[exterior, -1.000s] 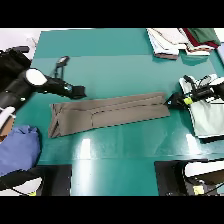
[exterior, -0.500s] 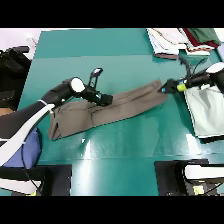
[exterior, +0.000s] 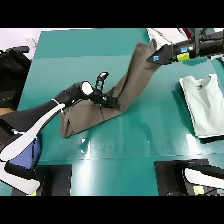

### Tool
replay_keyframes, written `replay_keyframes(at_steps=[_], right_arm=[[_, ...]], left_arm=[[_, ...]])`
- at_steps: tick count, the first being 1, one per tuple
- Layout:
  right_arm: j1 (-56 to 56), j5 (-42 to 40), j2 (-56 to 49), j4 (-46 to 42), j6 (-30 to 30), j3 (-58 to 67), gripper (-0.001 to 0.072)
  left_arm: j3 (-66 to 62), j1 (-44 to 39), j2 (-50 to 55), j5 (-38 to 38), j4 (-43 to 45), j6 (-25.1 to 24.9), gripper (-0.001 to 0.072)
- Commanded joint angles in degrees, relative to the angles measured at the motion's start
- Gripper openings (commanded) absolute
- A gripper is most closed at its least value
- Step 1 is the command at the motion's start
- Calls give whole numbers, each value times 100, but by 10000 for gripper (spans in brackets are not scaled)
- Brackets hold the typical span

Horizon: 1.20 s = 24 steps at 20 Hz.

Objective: Fold the shirts.

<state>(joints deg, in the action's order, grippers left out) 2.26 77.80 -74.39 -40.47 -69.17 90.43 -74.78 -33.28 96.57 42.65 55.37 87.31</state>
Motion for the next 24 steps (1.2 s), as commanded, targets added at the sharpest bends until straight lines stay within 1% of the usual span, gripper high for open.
replay_keyframes(at_steps=[1,4,5,7,10,13,14,15,16,17,18,19,20,22,24], right_arm=[[501,15,44,31,-170,256,18],[883,-92,44,39,-195,256,17],[1027,-151,44,42,-195,256,18],[1432,-404,20,46,-195,258,18],[2417,-1117,-345,481,-168,256,18],[3755,-2177,-1174,1078,321,361,18],[4179,-2535,-1585,1086,372,590,22],[4492,-2787,-1965,1082,483,879,134],[4723,-2914,-2337,1080,494,1228,384],[4833,-2870,-2608,1071,494,1541,409],[4848,-2732,-2789,1010,476,1797,405],[4754,-2503,-2861,800,411,1952,336],[4616,-2243,-2848,516,302,1982,308],[4151,-1513,-2800,-153,-2,1980,308],[3541,-743,-2793,-503,-177,1882,308]], left_arm=[[-83,2,20,-166,28,72,29],[-452,358,-144,269,83,142,29],[-551,601,-328,415,190,280,29],[-629,1185,-883,610,544,286,29],[-717,2111,-1961,833,1344,284,29],[-748,2822,-3001,903,2065,271,29],[-748,3005,-3257,914,2210,271,29],[-748,3152,-3438,962,2243,269,29],[-748,3268,-3589,1060,2245,267,29],[-748,3333,-3665,1176,2245,264,29],[-748,3338,-3687,1318,2256,225,29],[-745,3338,-3681,1451,2234,166,29],[-745,3307,-3670,1602,2186,153,29],[-728,3121,-3670,1657,2190,57,29],[-715,2824,-3670,1609,2188,26,29]])
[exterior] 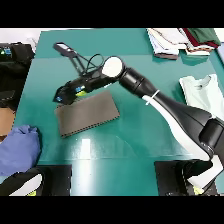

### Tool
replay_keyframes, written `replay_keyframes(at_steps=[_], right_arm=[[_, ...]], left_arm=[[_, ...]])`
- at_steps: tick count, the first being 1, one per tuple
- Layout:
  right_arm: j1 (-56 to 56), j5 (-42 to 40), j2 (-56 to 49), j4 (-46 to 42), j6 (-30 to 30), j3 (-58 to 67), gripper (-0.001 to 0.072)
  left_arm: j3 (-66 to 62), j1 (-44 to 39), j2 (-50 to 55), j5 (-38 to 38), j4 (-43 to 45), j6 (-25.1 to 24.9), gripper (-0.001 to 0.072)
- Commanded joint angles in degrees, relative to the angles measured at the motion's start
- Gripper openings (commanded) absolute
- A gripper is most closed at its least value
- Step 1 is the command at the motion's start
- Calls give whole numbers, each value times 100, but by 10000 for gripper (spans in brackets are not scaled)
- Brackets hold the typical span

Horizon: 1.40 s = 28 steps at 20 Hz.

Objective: Fold the shirts.

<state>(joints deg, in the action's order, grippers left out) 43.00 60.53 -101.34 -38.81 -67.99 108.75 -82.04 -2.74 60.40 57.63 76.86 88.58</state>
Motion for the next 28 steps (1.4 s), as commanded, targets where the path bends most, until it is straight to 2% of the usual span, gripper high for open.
replay_keyframes(at_steps=[1,4,7,8,9,10,14,18,19,20,21,22,25,28], right_arm=[[-839,1270,-76,-691,-396,-120,308],[-1825,1672,149,-693,-420,-1145,307],[-2581,1182,560,-719,-420,-2461,308],[-2721,938,647,-697,-420,-2796,342],[-2798,691,673,-566,-420,-3071,504],[-2802,485,649,-396,-420,-3272,610],[-2415,-127,225,387,-398,-3600,617],[-1668,-160,-533,673,-396,-2994,612],[-1473,-175,-715,717,-396,-2754,533],[-1314,-199,-870,741,-393,-2529,377],[-1167,-238,-1001,728,-352,-2304,117],[-1069,-297,-1078,730,-280,-2124,18],[-1123,-339,-1016,492,-254,-1574,17],[-1832,-197,-450,-343,-643,-1268,17]], left_arm=[[22,-385,-52,76,39,-155,29],[22,-682,-52,-96,37,-166,29],[22,-728,-52,-162,31,-184,29],[22,-728,-50,-173,31,-186,29],[22,-728,-50,-190,31,-186,29],[22,-728,-50,-203,31,-186,29],[22,-728,-50,-214,31,-195,29],[22,-728,-52,-192,26,-192,29],[22,-728,-52,-164,24,-190,30],[22,-728,-52,-138,2,-190,29],[22,-728,-52,-133,-109,-190,29],[22,-728,-52,-138,-264,-199,29],[22,-968,-52,-142,-378,-203,28],[33,-1617,-39,-164,-354,-203,29]])
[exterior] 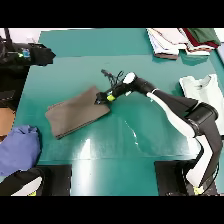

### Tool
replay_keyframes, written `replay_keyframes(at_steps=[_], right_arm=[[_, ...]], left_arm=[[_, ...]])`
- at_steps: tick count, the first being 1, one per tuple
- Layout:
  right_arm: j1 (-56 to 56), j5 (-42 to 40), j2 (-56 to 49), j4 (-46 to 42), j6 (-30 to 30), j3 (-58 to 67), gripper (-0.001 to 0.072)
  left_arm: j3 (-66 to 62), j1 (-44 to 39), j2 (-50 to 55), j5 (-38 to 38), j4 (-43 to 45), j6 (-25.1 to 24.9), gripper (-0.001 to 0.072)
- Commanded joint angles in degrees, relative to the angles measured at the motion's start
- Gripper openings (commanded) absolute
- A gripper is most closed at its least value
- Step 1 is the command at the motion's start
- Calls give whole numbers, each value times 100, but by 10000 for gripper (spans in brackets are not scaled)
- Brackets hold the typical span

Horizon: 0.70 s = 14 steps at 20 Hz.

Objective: Fold the shirts.

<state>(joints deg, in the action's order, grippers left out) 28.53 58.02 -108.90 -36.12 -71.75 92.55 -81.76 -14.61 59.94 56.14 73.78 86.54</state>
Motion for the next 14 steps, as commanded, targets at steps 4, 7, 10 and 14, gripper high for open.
replay_keyframes(at_steps=[4,7,10,14], right_arm=[[-2155,669,1338,-1412,-474,365,17],[-3567,1266,1840,-1847,-522,363,17],[-4892,1512,2087,-1945,-522,365,17],[-6089,1357,2120,-1939,-538,365,17]], left_arm=[[4,-1058,61,-216,-46,2,29],[4,-1134,61,-424,-61,48,29],[4,-1134,61,-474,-63,63,29],[4,-1134,61,-472,-72,216,29]])
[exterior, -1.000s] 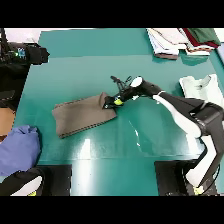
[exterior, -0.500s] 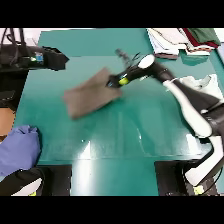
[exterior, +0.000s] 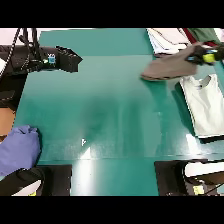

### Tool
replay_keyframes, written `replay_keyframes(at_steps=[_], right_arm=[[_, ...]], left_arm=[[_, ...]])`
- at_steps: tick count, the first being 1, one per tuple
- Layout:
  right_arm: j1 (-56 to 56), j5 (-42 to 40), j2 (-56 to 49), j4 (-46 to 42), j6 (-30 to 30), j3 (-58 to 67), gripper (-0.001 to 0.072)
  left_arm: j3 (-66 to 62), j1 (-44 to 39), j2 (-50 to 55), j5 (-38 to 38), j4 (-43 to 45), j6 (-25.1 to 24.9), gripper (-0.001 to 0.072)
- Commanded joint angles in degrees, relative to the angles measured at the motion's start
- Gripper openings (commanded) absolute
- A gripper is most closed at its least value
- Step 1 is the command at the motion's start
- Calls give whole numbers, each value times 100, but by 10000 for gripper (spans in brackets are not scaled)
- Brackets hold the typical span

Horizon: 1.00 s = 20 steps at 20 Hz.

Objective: Fold the shirts.

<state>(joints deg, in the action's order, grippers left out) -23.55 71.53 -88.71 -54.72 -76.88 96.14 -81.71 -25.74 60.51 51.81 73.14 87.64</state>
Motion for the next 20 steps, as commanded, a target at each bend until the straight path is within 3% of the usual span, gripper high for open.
replay_keyframes(at_steps=[1,11,17,20], right_arm=[[-1038,-122,103,-63,-26,7,17],[-981,-2009,946,396,-63,9,17],[-999,-1641,1537,358,0,7,17],[-999,-1062,1657,197,44,4,17]], left_arm=[[0,-22,4,-39,-11,111,29],[0,-22,4,-4,-13,365,29],[0,-22,4,168,-13,363,29],[0,-24,4,271,-13,358,29]])
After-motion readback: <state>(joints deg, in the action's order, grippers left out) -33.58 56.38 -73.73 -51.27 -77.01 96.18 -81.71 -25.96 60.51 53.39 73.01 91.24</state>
